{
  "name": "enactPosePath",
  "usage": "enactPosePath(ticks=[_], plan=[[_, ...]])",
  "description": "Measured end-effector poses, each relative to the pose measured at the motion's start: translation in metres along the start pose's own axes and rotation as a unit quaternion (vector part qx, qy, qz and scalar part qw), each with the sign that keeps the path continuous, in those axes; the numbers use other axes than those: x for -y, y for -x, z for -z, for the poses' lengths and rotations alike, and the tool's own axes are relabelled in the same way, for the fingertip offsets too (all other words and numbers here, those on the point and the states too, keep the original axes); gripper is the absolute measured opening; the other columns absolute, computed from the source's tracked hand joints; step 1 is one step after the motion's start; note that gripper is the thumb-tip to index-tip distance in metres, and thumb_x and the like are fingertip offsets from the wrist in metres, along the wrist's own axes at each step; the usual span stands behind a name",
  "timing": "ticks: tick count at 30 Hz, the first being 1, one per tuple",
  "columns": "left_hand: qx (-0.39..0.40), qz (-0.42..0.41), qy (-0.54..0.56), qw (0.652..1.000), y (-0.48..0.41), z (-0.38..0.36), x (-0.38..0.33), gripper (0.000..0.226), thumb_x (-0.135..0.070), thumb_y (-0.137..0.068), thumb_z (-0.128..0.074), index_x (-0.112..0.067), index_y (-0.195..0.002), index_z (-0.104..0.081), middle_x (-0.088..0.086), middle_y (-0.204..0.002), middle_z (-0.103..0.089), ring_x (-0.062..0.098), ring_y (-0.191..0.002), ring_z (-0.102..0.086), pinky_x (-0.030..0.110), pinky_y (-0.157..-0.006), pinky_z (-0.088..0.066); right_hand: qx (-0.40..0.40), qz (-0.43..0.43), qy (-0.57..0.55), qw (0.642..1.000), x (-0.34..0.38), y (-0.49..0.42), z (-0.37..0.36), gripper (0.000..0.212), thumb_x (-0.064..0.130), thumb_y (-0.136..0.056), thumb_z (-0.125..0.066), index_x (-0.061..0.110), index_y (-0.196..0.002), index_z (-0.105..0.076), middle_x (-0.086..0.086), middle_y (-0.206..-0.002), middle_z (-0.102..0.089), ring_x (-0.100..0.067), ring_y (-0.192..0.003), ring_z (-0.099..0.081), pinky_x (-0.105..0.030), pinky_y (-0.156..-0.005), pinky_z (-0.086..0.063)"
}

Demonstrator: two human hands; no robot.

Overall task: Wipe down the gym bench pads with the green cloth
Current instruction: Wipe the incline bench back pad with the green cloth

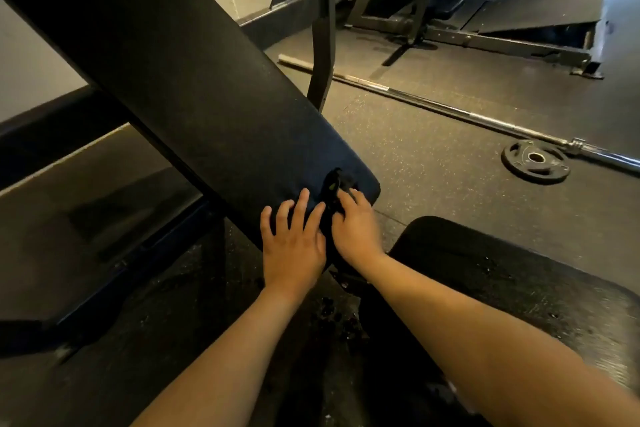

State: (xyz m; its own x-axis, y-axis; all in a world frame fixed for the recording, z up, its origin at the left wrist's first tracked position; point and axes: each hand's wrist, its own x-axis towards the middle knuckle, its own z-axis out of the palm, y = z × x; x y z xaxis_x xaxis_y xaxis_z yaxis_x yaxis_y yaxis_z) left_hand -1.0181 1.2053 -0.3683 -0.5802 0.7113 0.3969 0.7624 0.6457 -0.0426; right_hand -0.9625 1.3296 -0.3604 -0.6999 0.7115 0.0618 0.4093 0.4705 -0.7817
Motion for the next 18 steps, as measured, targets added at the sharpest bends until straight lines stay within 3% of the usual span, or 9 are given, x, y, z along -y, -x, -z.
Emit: enactPosePath(ticks=[2,4,6,8,10,11,14,18], plan=[[0.121,0.0,0.047,0.992,-0.005,0.022,0.001,0.054,-0.033,-0.1,-0.046,-0.028,-0.153,-0.035,0.002,-0.167,-0.015,0.027,-0.15,-0.019,0.054,-0.121,-0.004,0.089,-0.024,0.014,0.996,0.016,0.011,0.027,0.044,0.01,-0.096,-0.049,0.019,-0.138,-0.056,-0.006,-0.14,-0.051,-0.026,-0.13,-0.049,-0.036,-0.105,-0.045],[0.259,0.034,0.129,0.956,-0.007,0.047,0.0,0.057,-0.03,-0.103,-0.043,-0.027,-0.157,-0.026,0.0,-0.168,-0.007,0.024,-0.154,-0.002,0.049,-0.124,0.001,0.163,-0.06,0.012,0.985,0.045,0.022,0.059,0.044,0.007,-0.095,-0.053,0.02,-0.137,-0.058,-0.005,-0.137,-0.056,-0.024,-0.127,-0.053,-0.033,-0.104,-0.044],[0.326,0.137,0.298,0.887,-0.009,0.096,-0.004,0.054,-0.029,-0.103,-0.045,-0.026,-0.155,-0.031,0.001,-0.163,-0.027,0.024,-0.152,-0.018,0.045,-0.125,-0.015,0.193,-0.094,-0.02,0.977,0.086,0.037,0.091,0.046,0.007,-0.097,-0.055,0.02,-0.141,-0.054,-0.005,-0.139,-0.054,-0.021,-0.126,-0.052,-0.029,-0.103,-0.044],[0.316,0.265,0.471,0.78,-0.013,0.156,-0.005,0.047,-0.027,-0.104,-0.048,-0.028,-0.15,-0.042,0.0,-0.148,-0.05,0.019,-0.137,-0.045,0.043,-0.116,-0.036,0.201,-0.151,-0.104,0.962,0.132,0.055,0.121,0.046,0.007,-0.098,-0.055,0.023,-0.141,-0.053,-0.003,-0.138,-0.055,-0.014,-0.118,-0.053,-0.023,-0.092,-0.046],[0.312,0.35,0.553,0.689,-0.022,0.219,-0.006,0.04,-0.025,-0.105,-0.047,-0.03,-0.145,-0.049,-0.002,-0.136,-0.06,0.015,-0.123,-0.057,0.042,-0.109,-0.045,0.206,-0.196,-0.167,0.944,0.175,0.07,0.15,0.045,0.009,-0.1,-0.053,0.024,-0.142,-0.051,0.0,-0.136,-0.056,-0.008,-0.109,-0.054,-0.015,-0.079,-0.045],[0.31,0.373,0.567,0.666,-0.024,0.238,-0.006,0.038,-0.025,-0.106,-0.046,-0.03,-0.143,-0.05,-0.002,-0.133,-0.062,0.015,-0.119,-0.06,0.042,-0.107,-0.048,0.213,-0.202,-0.181,0.939,0.191,0.077,0.158,0.045,0.011,-0.1,-0.052,0.025,-0.143,-0.05,0.001,-0.134,-0.055,-0.006,-0.107,-0.055,-0.014,-0.076,-0.045],[0.289,0.411,0.62,0.603,-0.039,0.331,-0.01,0.032,-0.025,-0.106,-0.046,-0.029,-0.136,-0.056,0.001,-0.126,-0.067,0.017,-0.113,-0.065,0.041,-0.102,-0.052,0.226,-0.196,-0.197,0.934,0.254,0.097,0.221,0.045,0.017,-0.102,-0.052,0.026,-0.145,-0.047,0.004,-0.138,-0.054,-0.01,-0.121,-0.053,-0.021,-0.093,-0.044],[0.254,0.439,0.672,0.54,-0.058,0.429,-0.04,0.026,-0.031,-0.108,-0.04,-0.029,-0.125,-0.06,-0.001,-0.117,-0.069,0.019,-0.108,-0.065,0.034,-0.092,-0.053,0.226,-0.22,-0.228,0.921,0.297,0.103,0.294,0.04,0.028,-0.103,-0.049,0.032,-0.143,-0.048,0.005,-0.132,-0.059,-0.009,-0.113,-0.06,-0.029,-0.097,-0.05]])
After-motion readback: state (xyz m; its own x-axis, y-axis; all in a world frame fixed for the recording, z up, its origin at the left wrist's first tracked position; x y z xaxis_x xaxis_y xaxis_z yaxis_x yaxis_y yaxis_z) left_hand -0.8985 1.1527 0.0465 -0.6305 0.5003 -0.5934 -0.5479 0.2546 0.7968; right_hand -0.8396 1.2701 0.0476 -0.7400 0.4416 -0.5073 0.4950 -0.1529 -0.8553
